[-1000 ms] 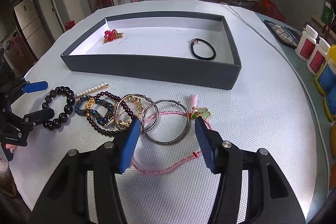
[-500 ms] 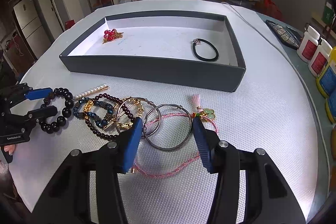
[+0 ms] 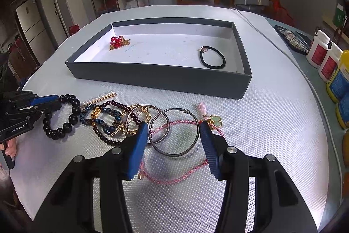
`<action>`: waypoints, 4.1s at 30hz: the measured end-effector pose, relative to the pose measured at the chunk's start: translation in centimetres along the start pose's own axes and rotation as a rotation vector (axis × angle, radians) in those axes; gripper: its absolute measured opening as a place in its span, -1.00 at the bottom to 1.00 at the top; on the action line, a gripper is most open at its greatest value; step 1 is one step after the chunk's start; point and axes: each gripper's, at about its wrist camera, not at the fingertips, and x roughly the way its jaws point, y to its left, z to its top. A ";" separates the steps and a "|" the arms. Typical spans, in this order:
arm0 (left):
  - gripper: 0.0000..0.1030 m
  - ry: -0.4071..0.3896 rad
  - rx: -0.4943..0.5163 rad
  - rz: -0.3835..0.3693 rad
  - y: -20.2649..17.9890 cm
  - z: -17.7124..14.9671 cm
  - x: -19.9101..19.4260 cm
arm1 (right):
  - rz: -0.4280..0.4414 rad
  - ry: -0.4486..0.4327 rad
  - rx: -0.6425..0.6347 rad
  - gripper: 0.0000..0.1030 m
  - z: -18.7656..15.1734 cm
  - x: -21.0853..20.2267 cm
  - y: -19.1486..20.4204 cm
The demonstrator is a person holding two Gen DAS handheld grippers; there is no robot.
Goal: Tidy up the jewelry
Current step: 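Grasp the silver bangle with the right gripper while the left gripper grasps the black bead bracelet, then carry the silver bangle and black bead bracelet into the white tray, then open the right gripper releasing the bangle while the left gripper releases the bead bracelet, then withdraw both grippers from the tray toward the remaining jewelry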
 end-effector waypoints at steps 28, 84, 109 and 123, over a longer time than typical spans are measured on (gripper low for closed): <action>-0.71 -0.323 0.142 0.076 -2.7 10.5 -9.3 | -0.073 -0.159 -0.037 -0.05 7.8 -5.0 -1.3; -0.71 0.015 0.007 0.073 1.0 10.7 7.0 | -0.049 0.061 -0.016 -0.04 9.9 8.4 -1.3; -0.34 -0.009 0.036 0.097 0.7 10.9 6.9 | -0.046 0.051 -0.015 -0.01 10.1 8.5 -0.9; 0.06 -0.100 0.033 0.082 0.3 11.4 5.3 | -0.022 -0.040 0.061 0.39 11.1 6.1 -2.3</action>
